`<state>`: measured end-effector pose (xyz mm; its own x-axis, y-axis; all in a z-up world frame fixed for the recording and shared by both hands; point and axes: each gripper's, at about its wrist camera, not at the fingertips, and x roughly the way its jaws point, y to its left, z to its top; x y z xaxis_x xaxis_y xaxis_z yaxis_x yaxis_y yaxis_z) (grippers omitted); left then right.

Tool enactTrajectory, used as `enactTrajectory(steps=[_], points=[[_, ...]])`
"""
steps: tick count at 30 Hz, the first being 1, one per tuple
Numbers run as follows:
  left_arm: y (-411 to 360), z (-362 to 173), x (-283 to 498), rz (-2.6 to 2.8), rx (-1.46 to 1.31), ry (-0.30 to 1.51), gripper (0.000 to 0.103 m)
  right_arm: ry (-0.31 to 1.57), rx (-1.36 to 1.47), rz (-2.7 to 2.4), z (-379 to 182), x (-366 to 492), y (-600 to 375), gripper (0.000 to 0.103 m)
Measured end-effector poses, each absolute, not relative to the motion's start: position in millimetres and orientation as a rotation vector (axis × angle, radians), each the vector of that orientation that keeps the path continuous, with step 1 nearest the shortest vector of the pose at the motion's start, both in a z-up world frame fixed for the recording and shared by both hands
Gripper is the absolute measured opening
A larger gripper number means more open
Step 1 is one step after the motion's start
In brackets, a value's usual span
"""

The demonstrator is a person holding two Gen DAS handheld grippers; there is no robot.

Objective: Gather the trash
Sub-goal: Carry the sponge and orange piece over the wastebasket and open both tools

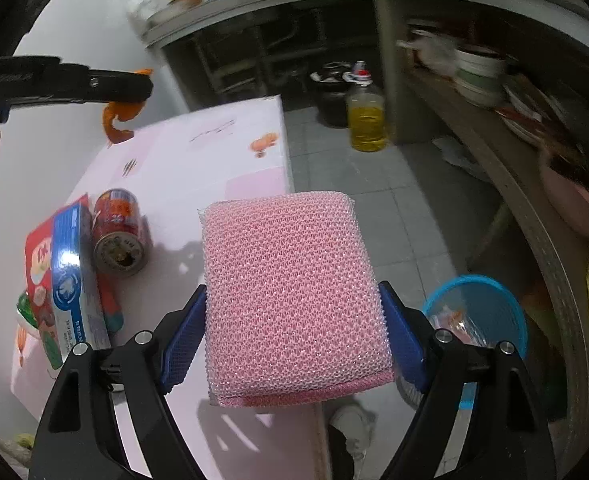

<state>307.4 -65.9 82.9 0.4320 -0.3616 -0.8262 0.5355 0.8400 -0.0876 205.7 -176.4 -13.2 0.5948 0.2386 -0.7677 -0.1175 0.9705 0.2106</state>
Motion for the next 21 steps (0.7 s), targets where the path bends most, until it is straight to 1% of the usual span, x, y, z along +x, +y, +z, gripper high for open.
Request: enactTrajectory(steps=[6, 10, 16, 21], points=[[-131, 79, 292, -0.685, 0.226, 0.971, 0.010, 0.908, 0.289, 0.090, -18, 176, -234, 0.080], [-176, 67, 287, -0.764, 0.240, 1.005, 0.010, 0.915, 0.412, -0.023, -31, 153, -283, 0.080], [-251, 24, 285, -0.842, 0.266, 1.131, 0.010, 0.928, 0.683, -0.249, -68, 103, -372, 0.080], [-298, -25, 290, -0.846, 0.285, 1.258, 0.011, 0.944, 0.810, -0.345, -101, 74, -409, 0.080]])
